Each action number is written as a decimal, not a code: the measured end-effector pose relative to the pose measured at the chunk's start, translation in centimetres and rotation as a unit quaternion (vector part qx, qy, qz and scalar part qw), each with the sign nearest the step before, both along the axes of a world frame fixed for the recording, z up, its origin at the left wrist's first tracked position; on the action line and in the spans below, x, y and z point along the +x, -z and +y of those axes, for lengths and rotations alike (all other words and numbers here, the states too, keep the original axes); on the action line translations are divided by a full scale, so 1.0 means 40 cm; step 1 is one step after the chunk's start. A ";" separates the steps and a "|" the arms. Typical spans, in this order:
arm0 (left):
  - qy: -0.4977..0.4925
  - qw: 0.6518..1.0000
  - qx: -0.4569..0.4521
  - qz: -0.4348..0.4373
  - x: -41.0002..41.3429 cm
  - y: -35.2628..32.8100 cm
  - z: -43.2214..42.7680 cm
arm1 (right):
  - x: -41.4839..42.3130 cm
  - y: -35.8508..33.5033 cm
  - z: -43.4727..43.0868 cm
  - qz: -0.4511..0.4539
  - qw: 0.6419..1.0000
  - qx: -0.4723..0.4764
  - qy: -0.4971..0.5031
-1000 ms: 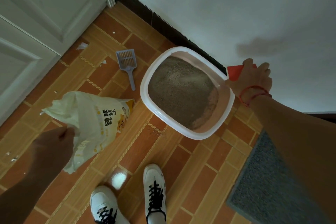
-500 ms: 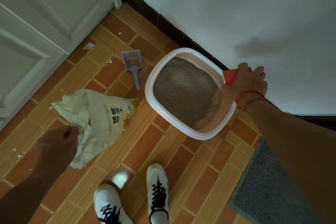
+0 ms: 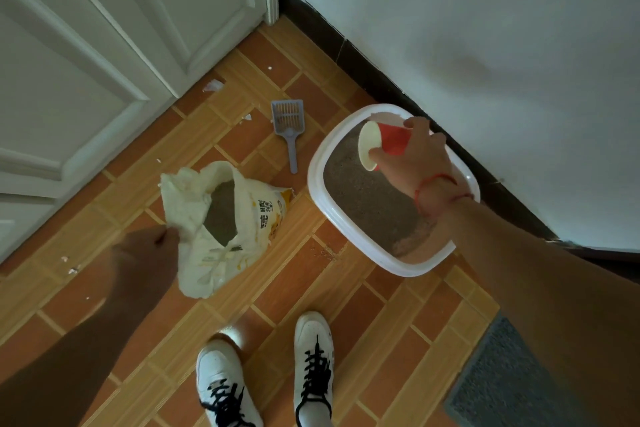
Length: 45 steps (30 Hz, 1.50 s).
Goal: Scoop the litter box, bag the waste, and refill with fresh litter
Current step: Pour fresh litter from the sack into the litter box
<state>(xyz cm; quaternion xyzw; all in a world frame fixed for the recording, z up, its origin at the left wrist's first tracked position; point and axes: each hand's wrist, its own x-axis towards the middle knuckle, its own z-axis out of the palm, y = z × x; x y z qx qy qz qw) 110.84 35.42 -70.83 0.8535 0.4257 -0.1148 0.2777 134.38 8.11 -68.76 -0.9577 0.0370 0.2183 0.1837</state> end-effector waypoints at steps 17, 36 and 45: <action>-0.021 0.998 -0.055 -0.016 -0.059 0.009 0.108 | -0.288 -0.149 0.392 0.172 0.939 0.242 -0.175; -0.026 0.987 -0.132 -0.089 -0.087 0.030 0.136 | -0.391 0.154 0.588 0.149 0.876 -0.208 -0.410; -0.027 0.978 -0.128 -0.161 -0.115 0.075 0.139 | -0.410 0.329 0.587 0.163 0.909 -0.197 -0.329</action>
